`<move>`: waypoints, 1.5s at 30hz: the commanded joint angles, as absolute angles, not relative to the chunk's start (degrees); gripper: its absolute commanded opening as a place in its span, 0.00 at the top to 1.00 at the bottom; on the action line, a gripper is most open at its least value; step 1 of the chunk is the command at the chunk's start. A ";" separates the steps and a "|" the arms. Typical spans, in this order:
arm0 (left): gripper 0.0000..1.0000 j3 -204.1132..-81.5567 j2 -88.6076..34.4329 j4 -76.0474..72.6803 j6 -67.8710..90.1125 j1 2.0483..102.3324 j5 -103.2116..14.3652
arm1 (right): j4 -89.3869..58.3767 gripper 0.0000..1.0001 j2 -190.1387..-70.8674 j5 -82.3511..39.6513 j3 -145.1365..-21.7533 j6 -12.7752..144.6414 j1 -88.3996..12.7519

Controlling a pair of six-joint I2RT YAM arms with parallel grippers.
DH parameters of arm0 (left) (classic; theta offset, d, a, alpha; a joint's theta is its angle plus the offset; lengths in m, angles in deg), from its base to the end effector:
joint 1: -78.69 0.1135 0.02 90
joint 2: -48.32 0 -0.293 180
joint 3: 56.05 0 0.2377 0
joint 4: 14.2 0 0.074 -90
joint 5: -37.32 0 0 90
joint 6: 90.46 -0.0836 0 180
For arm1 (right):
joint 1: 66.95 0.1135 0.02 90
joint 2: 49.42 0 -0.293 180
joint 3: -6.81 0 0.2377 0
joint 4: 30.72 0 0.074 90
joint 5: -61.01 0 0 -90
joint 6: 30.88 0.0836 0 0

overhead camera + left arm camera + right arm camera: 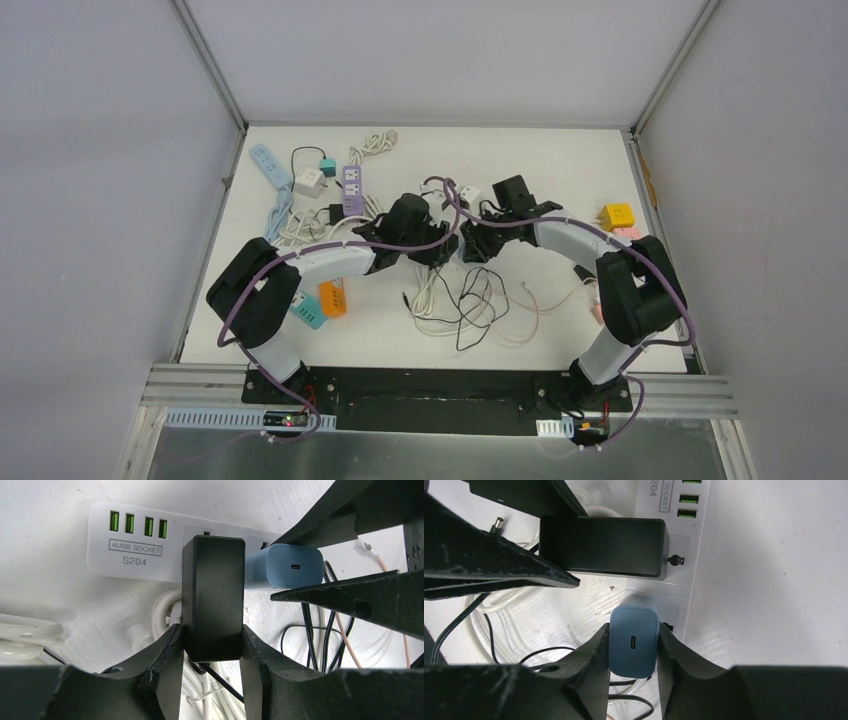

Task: Pull the plug off the socket

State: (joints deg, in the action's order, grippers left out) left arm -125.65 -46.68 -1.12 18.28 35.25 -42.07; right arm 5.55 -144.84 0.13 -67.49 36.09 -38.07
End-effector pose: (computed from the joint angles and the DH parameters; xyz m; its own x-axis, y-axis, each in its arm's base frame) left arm 0.2672 -0.2742 0.2063 -0.6786 0.2077 -0.7045 0.5940 0.7194 -0.3600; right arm 0.2856 0.2040 0.1957 -0.4239 -0.6241 -0.6563 -0.8882 0.4283 0.1664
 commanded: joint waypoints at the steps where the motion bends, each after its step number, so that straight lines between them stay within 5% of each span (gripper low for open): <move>1: 1.00 -125.91 -47.34 -2.83 18.79 35.05 -42.20 | 11.38 1.00 -147.59 12.87 -70.26 35.97 -40.34; 10: 1.00 -125.96 -47.87 -3.15 19.57 35.01 -41.80 | 4.76 1.00 -144.02 0.49 -66.32 39.59 -37.42; 28: 1.00 -126.43 -48.66 -3.45 20.03 35.02 -40.67 | 6.49 1.00 -144.99 4.44 -67.42 39.59 -41.35; 37: 1.00 -126.38 -48.65 -3.32 20.15 35.01 -40.66 | 6.35 1.00 -142.83 2.31 -65.67 35.79 -34.42; 45: 1.00 -126.10 -48.64 -3.57 20.11 35.02 -40.26 | 8.00 1.00 -144.69 5.56 -67.34 37.37 -42.72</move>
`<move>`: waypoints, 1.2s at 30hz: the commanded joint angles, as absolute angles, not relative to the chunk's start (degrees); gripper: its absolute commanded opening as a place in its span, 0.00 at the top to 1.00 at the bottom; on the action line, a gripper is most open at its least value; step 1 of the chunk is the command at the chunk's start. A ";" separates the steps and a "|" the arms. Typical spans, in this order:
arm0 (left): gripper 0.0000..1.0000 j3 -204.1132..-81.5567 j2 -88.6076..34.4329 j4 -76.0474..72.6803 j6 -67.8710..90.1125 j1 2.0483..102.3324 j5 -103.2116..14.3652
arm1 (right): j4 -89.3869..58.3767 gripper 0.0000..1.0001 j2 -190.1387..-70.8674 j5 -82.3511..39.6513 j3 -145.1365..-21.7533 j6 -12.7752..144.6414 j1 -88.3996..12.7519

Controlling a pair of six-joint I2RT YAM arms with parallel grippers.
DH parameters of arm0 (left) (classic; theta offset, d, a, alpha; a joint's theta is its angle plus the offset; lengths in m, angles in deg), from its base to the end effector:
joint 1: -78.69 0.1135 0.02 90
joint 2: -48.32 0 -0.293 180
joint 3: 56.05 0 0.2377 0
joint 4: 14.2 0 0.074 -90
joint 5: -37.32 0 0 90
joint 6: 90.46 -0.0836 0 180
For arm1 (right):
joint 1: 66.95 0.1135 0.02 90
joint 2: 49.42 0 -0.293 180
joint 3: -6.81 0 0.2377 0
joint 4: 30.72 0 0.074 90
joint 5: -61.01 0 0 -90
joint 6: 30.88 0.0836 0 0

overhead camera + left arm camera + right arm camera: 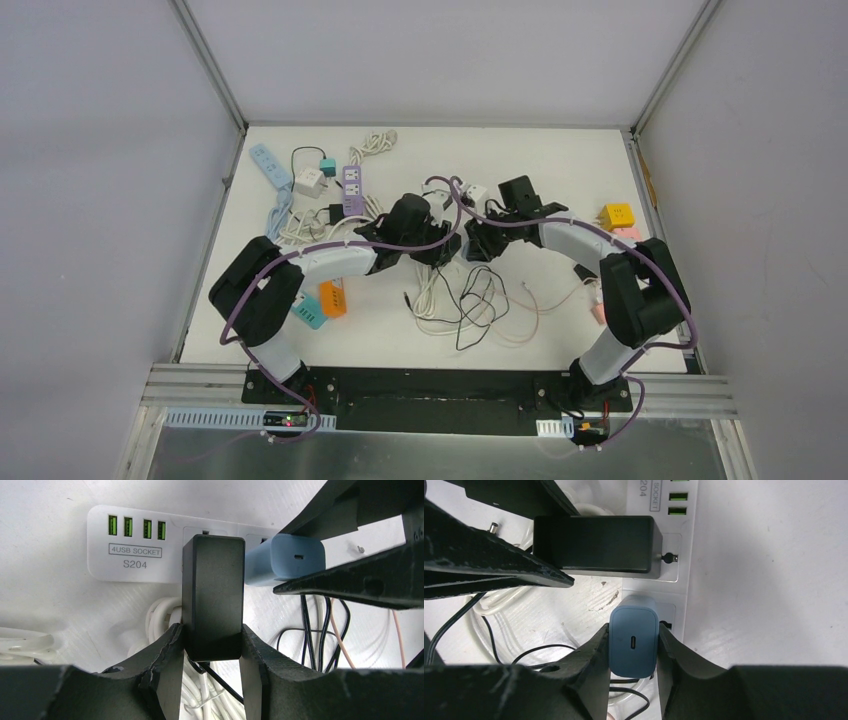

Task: Pull the plug off the socket

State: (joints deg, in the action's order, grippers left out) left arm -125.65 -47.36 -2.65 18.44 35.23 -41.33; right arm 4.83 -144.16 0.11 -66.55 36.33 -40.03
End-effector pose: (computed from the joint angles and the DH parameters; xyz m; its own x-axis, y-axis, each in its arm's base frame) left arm 0.2689 -0.2775 0.2053 -0.6744 0.2015 -0.7103 0.6015 0.7079 -0.3702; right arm 0.2899 0.1928 0.1956 -0.4440 -0.6050 -0.6609 -0.8723 0.4605 0.1644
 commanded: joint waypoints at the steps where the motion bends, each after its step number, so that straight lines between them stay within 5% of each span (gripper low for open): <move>1: 1.00 -126.35 -49.00 -3.57 20.11 35.01 -40.05 | 7.91 1.00 -144.33 5.53 -66.99 37.33 -42.85; 12: 1.00 -126.80 -49.36 -3.29 20.28 35.01 -39.65 | 8.33 1.00 -142.10 2.65 -65.90 34.40 -34.41; 22: 1.00 -126.91 -49.58 -3.35 20.20 35.02 -39.53 | 8.42 1.00 -143.24 3.97 -66.54 35.83 -41.69; 36: 1.00 -126.99 -49.76 -3.18 20.20 35.01 -39.23 | 9.39 1.00 -141.54 5.08 -66.41 33.36 -36.33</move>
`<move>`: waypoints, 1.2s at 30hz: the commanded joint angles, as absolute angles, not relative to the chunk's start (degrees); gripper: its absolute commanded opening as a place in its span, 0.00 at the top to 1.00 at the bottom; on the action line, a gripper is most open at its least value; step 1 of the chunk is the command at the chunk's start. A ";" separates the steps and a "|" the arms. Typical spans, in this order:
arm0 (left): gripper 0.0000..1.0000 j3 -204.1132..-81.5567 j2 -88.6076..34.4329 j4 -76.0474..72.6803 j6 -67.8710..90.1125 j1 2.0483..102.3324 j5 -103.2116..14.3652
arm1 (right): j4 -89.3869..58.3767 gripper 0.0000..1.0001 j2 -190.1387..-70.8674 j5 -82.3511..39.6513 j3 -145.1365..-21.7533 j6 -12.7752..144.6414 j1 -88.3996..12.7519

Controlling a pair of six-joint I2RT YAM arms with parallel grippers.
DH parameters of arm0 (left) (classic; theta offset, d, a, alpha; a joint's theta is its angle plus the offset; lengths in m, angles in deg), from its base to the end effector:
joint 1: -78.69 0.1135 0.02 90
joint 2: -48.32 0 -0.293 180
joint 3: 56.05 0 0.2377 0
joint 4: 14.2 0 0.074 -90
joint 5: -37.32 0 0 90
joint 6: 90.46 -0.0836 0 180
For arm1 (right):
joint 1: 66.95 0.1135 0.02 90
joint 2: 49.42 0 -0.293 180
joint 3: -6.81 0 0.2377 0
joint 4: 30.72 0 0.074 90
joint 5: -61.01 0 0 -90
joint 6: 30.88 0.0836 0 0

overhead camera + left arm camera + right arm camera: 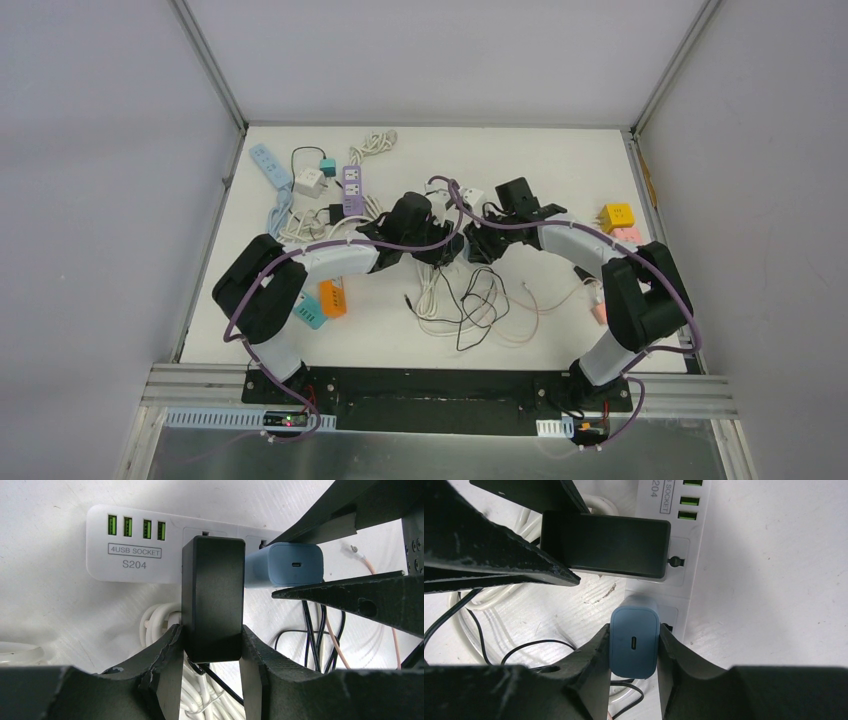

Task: Pull the plug off the socket

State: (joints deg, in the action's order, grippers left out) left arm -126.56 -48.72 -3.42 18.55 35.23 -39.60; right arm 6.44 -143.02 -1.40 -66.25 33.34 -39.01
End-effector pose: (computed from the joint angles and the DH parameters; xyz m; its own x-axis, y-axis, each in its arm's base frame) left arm 0.2717 -0.2835 0.2039 -0.6768 0.2042 -0.7073 0.6137 0.6872 -0.3888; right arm 0.2823 0.1936 0.1973 -0.3967 -0.6467 -0.6514 -0.8956 0.4284 0.1201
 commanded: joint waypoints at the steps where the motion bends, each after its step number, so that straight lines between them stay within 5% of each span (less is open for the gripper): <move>1: 1.00 -127.00 -49.69 -3.18 20.20 35.01 -39.30 | 9.39 1.00 -141.84 5.06 -66.74 33.91 -37.44; 8: 1.00 -127.32 -50.31 -3.18 20.20 35.02 -38.56 | 9.02 1.00 -141.88 7.79 -66.28 35.16 -45.34; 22: 1.00 -126.88 -49.97 -3.27 20.63 35.02 -38.35 | 10.62 1.00 -140.16 6.79 -65.79 31.35 -36.06; 36: 1.00 -127.74 -51.16 -3.37 20.63 35.01 -37.39 | 9.57 1.00 -139.17 9.70 -65.10 33.45 -44.61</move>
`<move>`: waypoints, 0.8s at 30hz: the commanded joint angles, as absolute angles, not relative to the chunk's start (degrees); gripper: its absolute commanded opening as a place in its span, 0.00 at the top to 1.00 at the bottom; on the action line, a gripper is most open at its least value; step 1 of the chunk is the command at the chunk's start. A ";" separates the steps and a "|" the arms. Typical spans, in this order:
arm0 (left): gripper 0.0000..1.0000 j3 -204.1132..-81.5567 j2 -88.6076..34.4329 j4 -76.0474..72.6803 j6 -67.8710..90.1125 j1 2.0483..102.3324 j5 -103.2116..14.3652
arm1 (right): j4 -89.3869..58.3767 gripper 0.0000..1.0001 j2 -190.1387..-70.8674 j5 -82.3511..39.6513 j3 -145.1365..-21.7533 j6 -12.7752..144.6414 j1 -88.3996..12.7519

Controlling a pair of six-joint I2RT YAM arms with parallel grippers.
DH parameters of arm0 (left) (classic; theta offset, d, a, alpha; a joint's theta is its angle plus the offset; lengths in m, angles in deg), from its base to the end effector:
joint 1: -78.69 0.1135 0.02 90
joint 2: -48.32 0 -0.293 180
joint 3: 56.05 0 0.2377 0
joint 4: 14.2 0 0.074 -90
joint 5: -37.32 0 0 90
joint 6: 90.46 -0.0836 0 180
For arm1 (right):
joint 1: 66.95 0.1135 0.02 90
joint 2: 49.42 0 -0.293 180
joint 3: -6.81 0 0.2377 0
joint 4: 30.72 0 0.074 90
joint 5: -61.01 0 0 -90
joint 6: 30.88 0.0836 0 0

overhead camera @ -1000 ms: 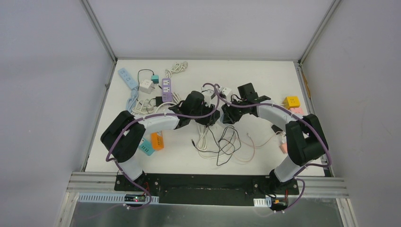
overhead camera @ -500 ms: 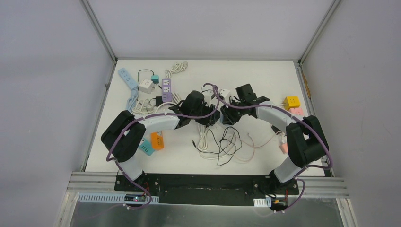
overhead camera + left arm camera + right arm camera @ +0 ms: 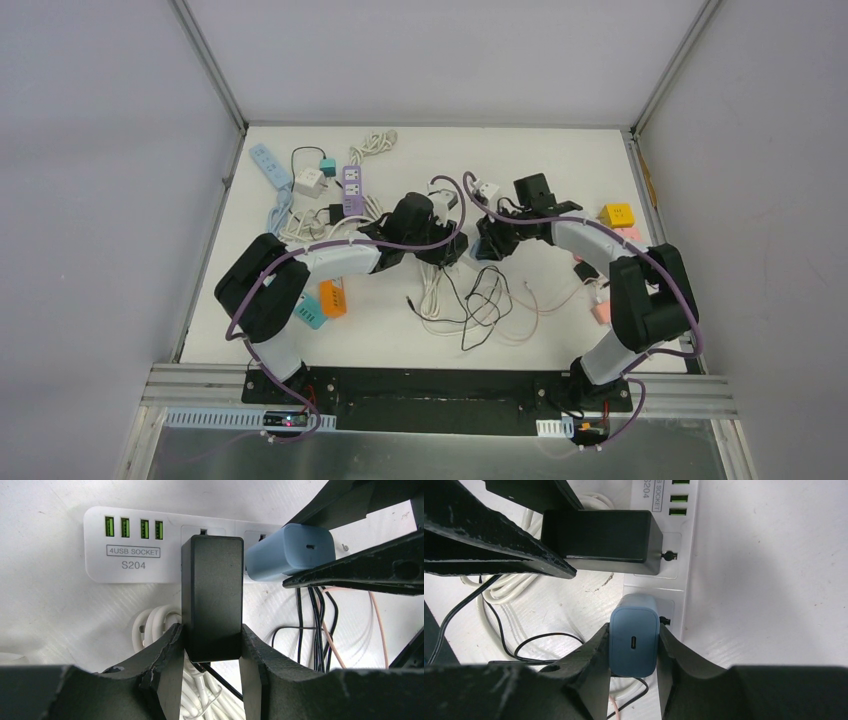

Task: Pull the plug off the socket

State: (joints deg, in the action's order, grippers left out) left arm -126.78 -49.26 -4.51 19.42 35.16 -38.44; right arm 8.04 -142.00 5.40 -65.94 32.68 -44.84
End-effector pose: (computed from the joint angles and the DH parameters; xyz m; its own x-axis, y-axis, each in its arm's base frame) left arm 0.2724 -0.2872 0.2043 -0.6817 0.1929 -0.7058 0.6158 0.6723 -0.4109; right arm 0.2892 0.1684 0.2035 -0.4483 -0.5787 -0.6813 -0.8744 0.4423 0.1996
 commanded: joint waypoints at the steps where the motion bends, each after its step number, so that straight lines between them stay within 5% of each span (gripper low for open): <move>1: 1.00 -127.74 -51.17 -3.39 20.63 35.03 -37.35 | 9.64 1.00 -139.08 9.61 -65.11 33.41 -44.01; 10: 1.00 -126.96 -50.34 -3.36 20.81 35.03 -37.84 | 11.59 1.00 -139.51 9.48 -66.57 31.64 -38.15; 24: 1.00 -128.16 -51.59 -3.05 20.72 35.01 -36.97 | 13.22 1.00 -136.59 15.36 -66.20 31.34 -47.81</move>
